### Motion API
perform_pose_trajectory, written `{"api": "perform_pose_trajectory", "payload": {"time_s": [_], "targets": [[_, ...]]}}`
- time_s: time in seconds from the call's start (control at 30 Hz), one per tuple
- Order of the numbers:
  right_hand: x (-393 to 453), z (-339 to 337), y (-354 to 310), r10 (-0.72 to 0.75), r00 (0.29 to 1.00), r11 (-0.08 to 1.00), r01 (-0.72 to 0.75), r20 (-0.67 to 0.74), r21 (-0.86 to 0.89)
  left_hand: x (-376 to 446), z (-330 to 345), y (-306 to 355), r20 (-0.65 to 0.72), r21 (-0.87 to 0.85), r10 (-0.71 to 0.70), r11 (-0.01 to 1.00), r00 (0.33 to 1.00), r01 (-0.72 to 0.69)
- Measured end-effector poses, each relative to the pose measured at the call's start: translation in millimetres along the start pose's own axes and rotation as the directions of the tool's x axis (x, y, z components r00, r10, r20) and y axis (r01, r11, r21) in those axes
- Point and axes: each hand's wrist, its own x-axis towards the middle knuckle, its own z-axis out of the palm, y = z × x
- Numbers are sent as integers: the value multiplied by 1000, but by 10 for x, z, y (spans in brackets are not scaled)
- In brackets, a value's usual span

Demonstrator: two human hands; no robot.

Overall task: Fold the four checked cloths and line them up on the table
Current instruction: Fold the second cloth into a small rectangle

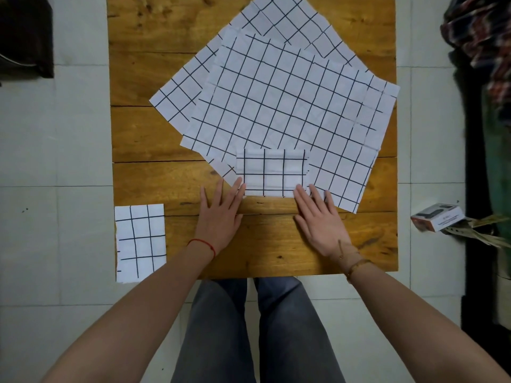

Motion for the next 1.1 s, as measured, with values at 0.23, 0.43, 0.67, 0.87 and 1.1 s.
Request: {"api": "perform_pose_trajectory", "payload": {"time_s": [0.23, 0.43, 0.67, 0.87, 1.1], "targets": [[-10, -165, 82, 15, 992, 997, -6, -127, 78, 29, -54, -55, -27, -63, 40, 997, 999, -42], [648, -659, -83, 150, 874, 965, -27, -463, 263, 180, -195, -35, -264, -465, -247, 880, 932, 102], [1314, -898, -60, 105, 953, 965, -29, -283, 260, 495, -325, 68, -46, -655, -560, 642, 827, 398], [1416, -863, -42, 103, 973, 969, -50, -209, 242, 573, -367, 165, 7, -656, -599, 602, 801, 455], [1399, -959, 1, 104, 993, 892, -65, -63, 447, 565, -391, 176, 44, -752, -583, 515, 811, 411]]}}
